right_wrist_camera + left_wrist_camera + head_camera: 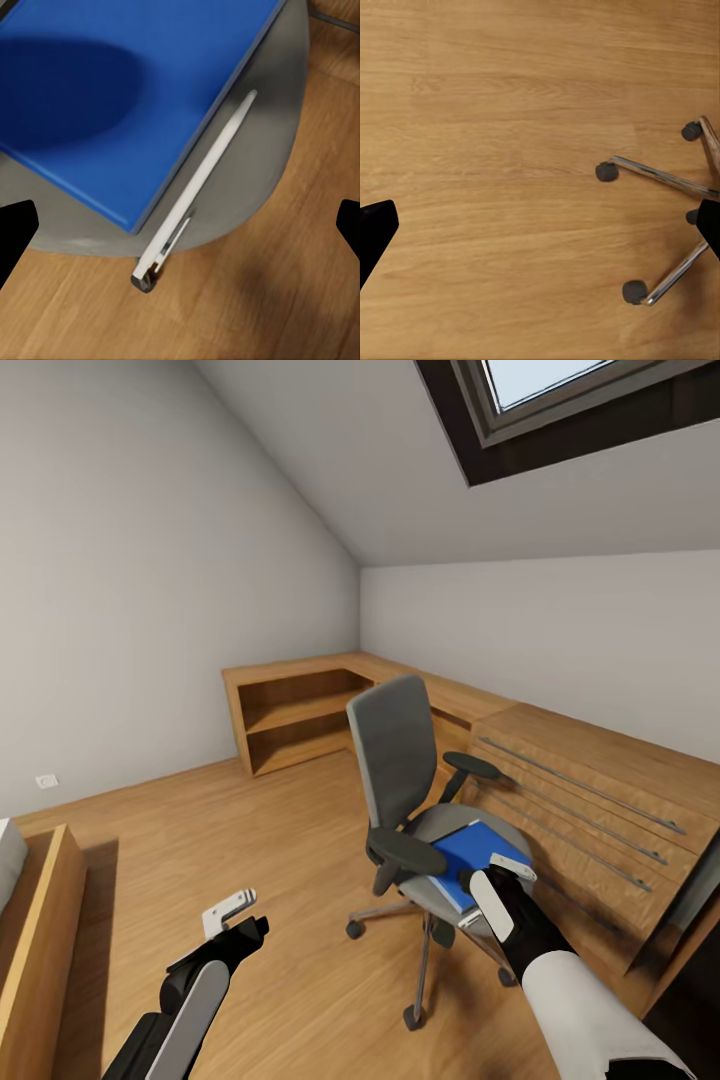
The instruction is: In the bedroom, organize the workspace by keeping the computer under the desk, ensuring the monitor is on the desk, placing the keyboard on the desk next to the monitor, placing the mouse on the desk next to the keyboard, moving the folder from the swivel chair onto the desk next to the mouse, stacking the notebook on top of the folder with the pen on top of the notebook, and positioning the swivel chair next to the desk.
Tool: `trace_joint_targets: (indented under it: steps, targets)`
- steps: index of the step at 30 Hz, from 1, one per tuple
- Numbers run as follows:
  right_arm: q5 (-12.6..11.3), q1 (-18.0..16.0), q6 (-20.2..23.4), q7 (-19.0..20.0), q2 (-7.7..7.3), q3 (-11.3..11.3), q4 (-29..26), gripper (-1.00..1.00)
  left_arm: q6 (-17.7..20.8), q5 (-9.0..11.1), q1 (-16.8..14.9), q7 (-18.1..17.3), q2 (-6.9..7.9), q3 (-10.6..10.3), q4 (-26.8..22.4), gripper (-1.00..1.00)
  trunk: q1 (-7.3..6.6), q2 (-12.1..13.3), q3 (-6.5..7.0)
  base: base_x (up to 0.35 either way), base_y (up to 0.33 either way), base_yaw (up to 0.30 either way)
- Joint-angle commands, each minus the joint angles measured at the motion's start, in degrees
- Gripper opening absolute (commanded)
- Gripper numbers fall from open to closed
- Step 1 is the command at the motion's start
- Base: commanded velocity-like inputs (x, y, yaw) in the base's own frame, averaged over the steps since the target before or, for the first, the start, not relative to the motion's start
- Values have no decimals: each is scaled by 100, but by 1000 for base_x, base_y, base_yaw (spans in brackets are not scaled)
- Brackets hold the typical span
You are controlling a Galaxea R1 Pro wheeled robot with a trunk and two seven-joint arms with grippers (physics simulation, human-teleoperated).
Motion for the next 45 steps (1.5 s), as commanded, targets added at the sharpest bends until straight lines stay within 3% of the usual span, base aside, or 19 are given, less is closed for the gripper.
trace_joint_targets:
  steps: [1,34,45]
  targets:
    - [-35,-3,22,-38,-1,7,-9,100,10,43,-4,50,1,-3,-10,100,22,-45,-25,0,0,0]
    - [-10,-3,31,6,41,103,-44,100,1,43,-4,55,1,-10,-4,100,747,-1368,-617,0,0,1]
    - [-8,-3,28,6,39,98,-44,100,1,43,-4,55,1,-10,-4,100,988,-1809,-814,0,0,141]
